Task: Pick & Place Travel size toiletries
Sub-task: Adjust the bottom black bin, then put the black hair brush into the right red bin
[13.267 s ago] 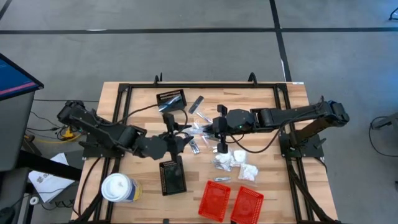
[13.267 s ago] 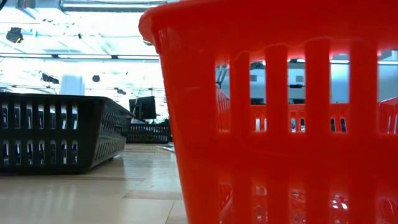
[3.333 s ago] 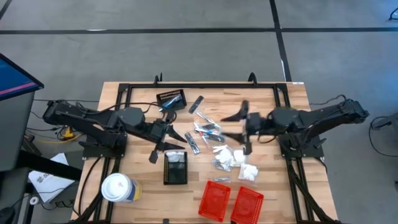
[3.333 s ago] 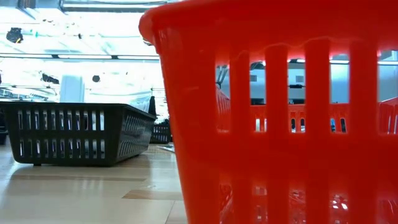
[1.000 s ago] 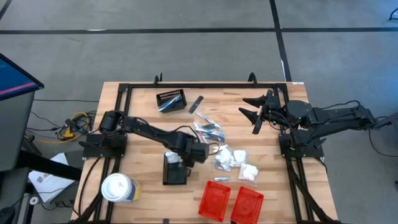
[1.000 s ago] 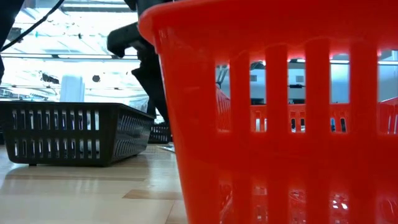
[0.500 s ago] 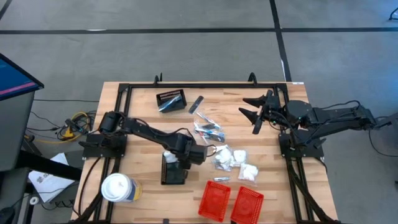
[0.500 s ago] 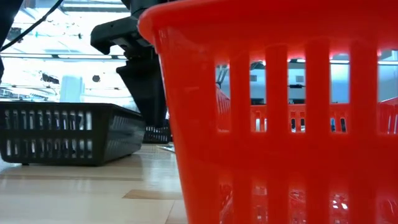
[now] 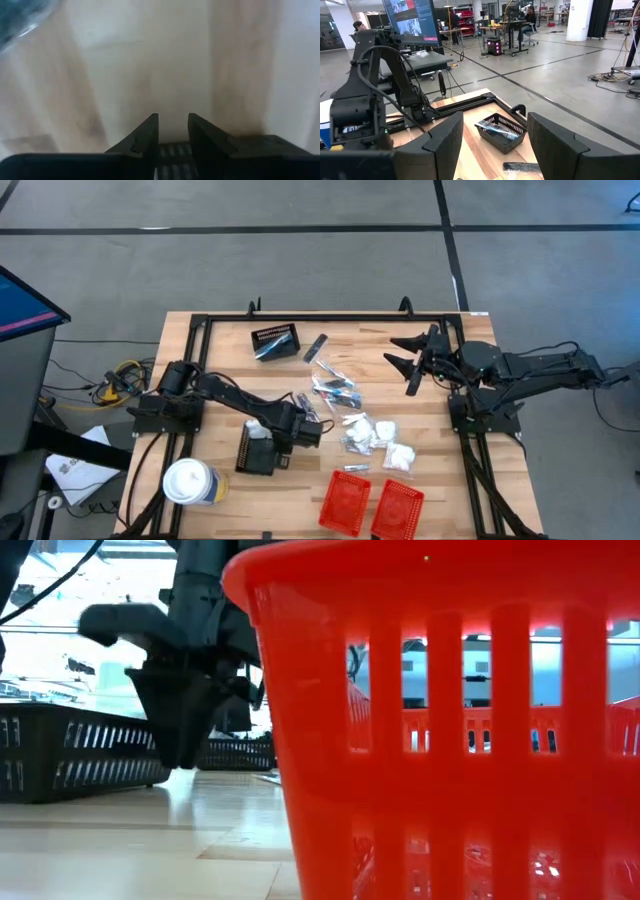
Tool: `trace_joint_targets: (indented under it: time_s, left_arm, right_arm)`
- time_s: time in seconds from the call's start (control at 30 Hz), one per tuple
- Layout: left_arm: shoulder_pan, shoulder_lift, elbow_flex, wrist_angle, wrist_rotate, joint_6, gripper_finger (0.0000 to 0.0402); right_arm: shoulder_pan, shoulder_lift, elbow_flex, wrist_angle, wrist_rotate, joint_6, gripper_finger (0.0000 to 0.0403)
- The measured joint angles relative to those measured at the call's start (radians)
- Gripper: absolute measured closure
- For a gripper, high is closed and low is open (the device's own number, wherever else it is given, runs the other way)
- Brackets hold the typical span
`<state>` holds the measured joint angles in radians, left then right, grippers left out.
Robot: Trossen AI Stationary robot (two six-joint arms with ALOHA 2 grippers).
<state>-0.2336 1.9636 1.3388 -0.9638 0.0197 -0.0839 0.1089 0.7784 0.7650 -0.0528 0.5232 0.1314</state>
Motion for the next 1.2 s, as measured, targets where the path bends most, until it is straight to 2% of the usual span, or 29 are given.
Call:
trace_joint_targets:
  time_s: [0.3,0.47,0.57,0.77,0.87,0.97,1.2]
  left_arm:
    - [0.029,-0.035,-0.068,-0.026,-0.027,-0.010,0.0302]
    - [0.044,-0.132,-0.079,0.065,-0.168,0.054,0.0302]
    - [0.073,-0.181,-0.079,0.145,-0.199,0.135,0.0302]
    - [0.208,-0.185,-0.079,0.233,-0.102,0.192,0.0296]
    - [0.256,-0.164,-0.079,0.265,-0.063,0.267,0.0285]
    - [0.257,-0.158,-0.079,0.302,-0.045,0.381,0.0268]
    - [0.241,-0.093,-0.079,0.340,-0.015,0.475,0.0202]
  right_arm:
    - [0.000,0.000,0.000,-0.001,-0.001,-0.001,0.0189]
    - [-0.002,0.000,0.000,-0.002,-0.002,-0.011,0.0189]
    - [-0.006,0.000,0.000,-0.001,-0.002,-0.010,0.0189]
    - [-0.005,0.000,0.000,0.000,-0.002,-0.010,0.0189]
    - [-0.005,0.000,0.000,0.000,-0.002,-0.010,0.0189]
    - [-0.006,0.000,0.000,0.000,-0.002,-0.010,0.0189]
    - [-0.006,0.001,0.000,0.000,-0.002,-0.024,0.0189]
